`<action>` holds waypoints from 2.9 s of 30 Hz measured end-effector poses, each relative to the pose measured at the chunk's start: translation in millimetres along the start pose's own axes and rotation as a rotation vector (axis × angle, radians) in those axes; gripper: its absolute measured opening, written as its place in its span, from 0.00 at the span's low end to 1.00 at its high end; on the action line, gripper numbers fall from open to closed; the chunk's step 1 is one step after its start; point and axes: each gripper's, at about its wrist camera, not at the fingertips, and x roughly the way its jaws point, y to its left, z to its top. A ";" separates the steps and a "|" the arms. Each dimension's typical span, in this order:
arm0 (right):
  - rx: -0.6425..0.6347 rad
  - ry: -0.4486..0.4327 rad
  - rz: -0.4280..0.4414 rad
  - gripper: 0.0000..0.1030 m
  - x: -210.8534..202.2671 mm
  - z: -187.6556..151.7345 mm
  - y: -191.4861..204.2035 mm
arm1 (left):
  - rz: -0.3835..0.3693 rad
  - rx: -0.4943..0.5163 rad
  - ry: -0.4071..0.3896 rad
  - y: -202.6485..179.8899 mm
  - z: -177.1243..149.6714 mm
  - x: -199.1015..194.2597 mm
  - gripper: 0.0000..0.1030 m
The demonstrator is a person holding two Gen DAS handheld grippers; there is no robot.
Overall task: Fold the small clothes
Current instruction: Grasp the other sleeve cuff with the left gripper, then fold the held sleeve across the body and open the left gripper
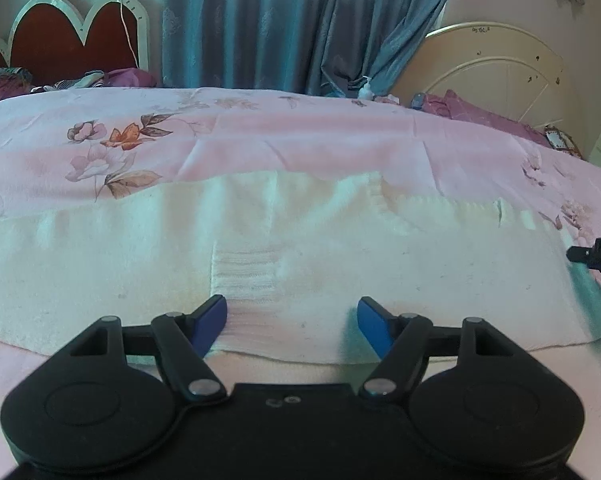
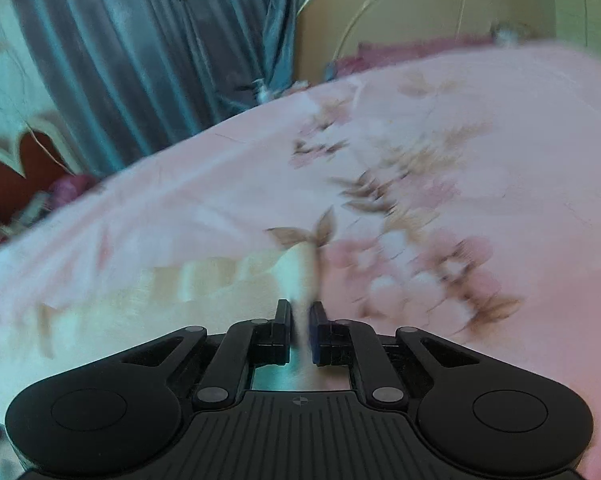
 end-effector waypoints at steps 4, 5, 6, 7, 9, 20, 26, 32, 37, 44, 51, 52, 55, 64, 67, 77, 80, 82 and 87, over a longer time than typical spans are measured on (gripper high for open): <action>-0.059 0.012 0.012 0.09 -4.8 1.9 7.5 | 0.037 0.010 0.005 4.4 -1.7 9.2 0.70; -0.095 -0.007 -0.002 0.09 -11.4 1.2 13.0 | 0.036 0.008 0.010 4.2 -0.5 8.4 0.70; -0.108 -0.020 -0.007 0.09 -15.4 0.9 15.3 | 0.033 0.001 0.012 4.3 0.6 6.2 0.70; -0.106 -0.032 -0.001 0.09 -23.2 -0.1 16.7 | 0.029 -0.012 0.015 5.2 1.4 3.8 0.70; -0.097 -0.045 0.032 0.10 -36.3 -3.7 21.2 | 0.007 -0.049 0.021 9.0 2.5 -4.4 0.70; -0.227 0.025 0.230 0.58 -77.3 -59.1 107.3 | 0.084 -0.231 0.032 82.4 -15.3 -59.8 0.72; -0.292 0.052 0.328 0.58 -81.4 -81.6 165.9 | 0.164 -0.428 0.033 164.7 -37.7 -86.4 0.72; -0.344 0.073 0.404 0.58 -78.3 -98.4 221.1 | 0.225 -0.613 -0.006 237.3 -51.1 -98.2 0.71; -0.363 0.068 0.417 0.57 -70.8 -104.5 252.3 | 0.230 -0.686 -0.045 278.9 -47.7 -92.1 0.71; -0.387 0.081 0.376 0.51 -50.7 -110.8 274.4 | 0.231 -0.776 -0.147 318.2 -41.7 -76.5 0.54; -0.434 0.124 0.355 0.49 -32.9 -118.8 277.9 | 0.286 -0.747 -0.192 316.9 -37.3 -77.6 0.03; -0.394 0.120 0.385 0.49 -35.2 -115.7 273.9 | 0.286 -0.726 -0.214 312.4 -34.7 -83.2 0.03; -0.397 0.139 0.373 0.49 -30.2 -117.8 272.2 | 0.248 -0.617 -0.284 284.8 -17.6 -100.5 0.03; -0.229 0.062 0.398 0.49 -62.9 -81.6 215.1 | -0.156 -0.283 -0.296 121.4 35.7 -111.9 0.03; -0.179 0.030 0.374 0.49 -75.8 -69.5 177.4 | -0.273 -0.210 -0.242 59.2 36.5 -91.6 0.03; -0.092 0.058 0.307 0.49 -96.3 -69.9 94.1 | -0.353 -0.001 0.043 -48.3 0.4 -17.1 0.41; -0.085 0.082 0.350 0.49 -94.3 -74.7 97.1 | -0.304 0.001 -0.014 -37.0 -3.6 -35.9 0.79; -0.104 0.087 0.378 0.50 -94.3 -77.9 106.9 | -0.261 0.020 -0.050 -28.3 -5.8 -48.4 0.82; -0.215 0.077 0.427 0.69 -92.2 -90.4 143.6 | -0.129 0.020 -0.063 3.9 -16.2 -66.1 0.83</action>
